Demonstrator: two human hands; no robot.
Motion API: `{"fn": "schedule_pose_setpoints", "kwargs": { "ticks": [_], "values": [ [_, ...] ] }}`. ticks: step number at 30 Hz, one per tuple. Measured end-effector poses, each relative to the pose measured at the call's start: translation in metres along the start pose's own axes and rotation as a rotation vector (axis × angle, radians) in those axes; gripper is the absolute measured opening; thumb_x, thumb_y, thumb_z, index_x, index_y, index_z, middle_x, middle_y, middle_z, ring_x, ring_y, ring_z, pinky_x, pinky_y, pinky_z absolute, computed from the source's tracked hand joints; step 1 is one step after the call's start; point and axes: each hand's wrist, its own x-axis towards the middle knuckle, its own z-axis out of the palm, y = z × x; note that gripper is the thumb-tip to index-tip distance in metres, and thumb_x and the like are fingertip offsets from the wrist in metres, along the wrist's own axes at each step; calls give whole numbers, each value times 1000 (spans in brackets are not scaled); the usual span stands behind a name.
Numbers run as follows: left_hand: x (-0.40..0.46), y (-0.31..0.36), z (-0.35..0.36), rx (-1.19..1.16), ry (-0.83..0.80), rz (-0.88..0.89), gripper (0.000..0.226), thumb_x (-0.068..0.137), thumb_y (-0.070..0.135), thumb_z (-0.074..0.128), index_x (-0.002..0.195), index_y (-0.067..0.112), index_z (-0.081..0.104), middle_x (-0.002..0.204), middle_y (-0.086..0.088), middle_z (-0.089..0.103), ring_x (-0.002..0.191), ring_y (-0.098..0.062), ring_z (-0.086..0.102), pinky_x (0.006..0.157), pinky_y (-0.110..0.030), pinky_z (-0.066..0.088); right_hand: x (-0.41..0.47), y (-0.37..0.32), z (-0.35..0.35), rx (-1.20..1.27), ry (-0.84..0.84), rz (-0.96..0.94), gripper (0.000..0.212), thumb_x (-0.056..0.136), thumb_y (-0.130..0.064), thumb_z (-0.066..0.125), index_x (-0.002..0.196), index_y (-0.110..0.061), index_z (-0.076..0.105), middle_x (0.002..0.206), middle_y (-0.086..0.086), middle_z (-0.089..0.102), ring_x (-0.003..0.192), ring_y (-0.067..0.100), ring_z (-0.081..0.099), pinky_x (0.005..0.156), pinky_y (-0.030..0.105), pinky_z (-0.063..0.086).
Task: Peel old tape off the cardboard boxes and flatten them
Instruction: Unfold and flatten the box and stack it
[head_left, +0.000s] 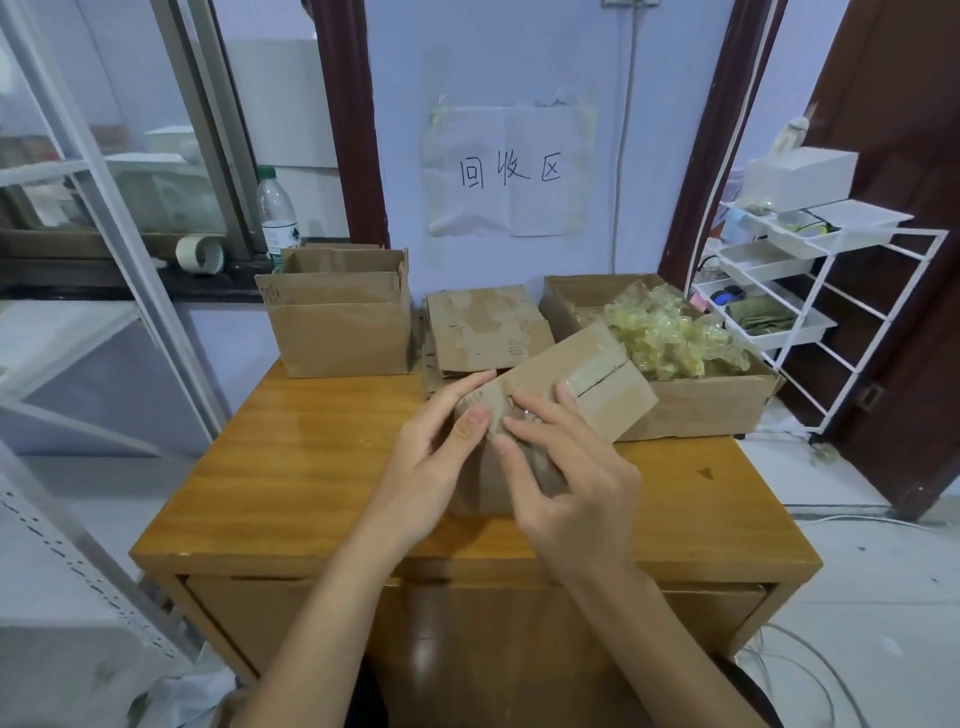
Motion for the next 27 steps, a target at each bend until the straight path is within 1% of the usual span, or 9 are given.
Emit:
{"fn": "schedule_pose_setpoints", "kwargs": {
  "ticks": [4, 9, 12, 14, 17, 20, 23, 25, 27],
  "values": [
    [2, -4, 4, 8, 7, -10, 43, 102, 49, 53, 141, 36, 60, 140, 19, 64, 134, -2, 54, 115, -41, 45, -3, 6, 0, 15, 12, 28, 8, 92, -11, 79, 98, -6, 82, 114, 4, 78, 110, 14, 74, 104, 50, 55],
    [1, -7, 6, -3, -1, -7, 44, 100, 55, 54, 140, 39, 61, 141, 15, 64, 137, -11, 55, 114, -50, 44, -3, 6, 2, -95, 77, -44, 6, 93, -8, 78, 98, -6, 81, 109, 3, 79, 106, 13, 74, 95, 47, 61],
    [3, -6, 5, -27, 13, -15, 42, 100, 52, 55, 138, 36, 62, 138, 16, 66, 133, -7, 57, 113, -45, 46, 3, 1, 0, -94, 65, 8, 6, 93, -12, 77, 96, -10, 82, 107, -2, 79, 110, 4, 68, 93, 33, 61],
    [5, -5, 3, -60, 6, -28, 40, 100, 46, 56, 137, 33, 64, 135, 15, 68, 130, -5, 59, 109, -36, 48, 8, 2, -5, -84, 35, 63, 5, 92, -13, 79, 96, -12, 82, 106, -4, 79, 106, 7, 72, 87, 24, 60],
    [5, -2, 2, -97, -15, -47, 41, 99, 41, 56, 137, 28, 64, 134, 14, 69, 127, -4, 61, 100, -22, 48, 14, 12, -14, -79, -23, 94, 8, 91, -15, 81, 98, -12, 83, 105, -4, 79, 97, 5, 73, 82, 20, 59],
    [6, 1, 3, -129, -23, -60, 39, 102, 38, 59, 137, 23, 64, 132, 12, 70, 123, -4, 63, 94, -15, 48, 17, 17, -21, -81, -74, 91, 13, 90, -16, 82, 101, -11, 82, 109, -2, 78, 103, 4, 71, 90, 21, 58],
    [6, 4, 4, -170, -11, -57, 38, 101, 35, 60, 136, 20, 65, 130, 8, 72, 122, -6, 64, 92, -16, 49, 12, 13, -23, -45, -159, 100, 24, 90, -22, 81, 112, -11, 80, 121, -1, 74, 124, 14, 65, 106, 28, 53],
    [6, 3, 3, -166, -5, -52, 39, 100, 37, 58, 135, 22, 66, 131, 7, 71, 123, -8, 64, 94, -18, 49, 8, 9, -20, -10, -184, 85, 29, 90, -28, 80, 114, -11, 79, 126, 0, 72, 131, 20, 62, 109, 38, 52],
    [6, 1, 3, -151, -9, -53, 42, 99, 39, 54, 136, 25, 65, 132, 6, 70, 126, -10, 63, 97, -21, 50, 3, 4, -14, 3, -122, 59, 26, 90, -27, 79, 109, -9, 80, 122, 2, 74, 127, 21, 64, 106, 43, 55]
  ]
}}
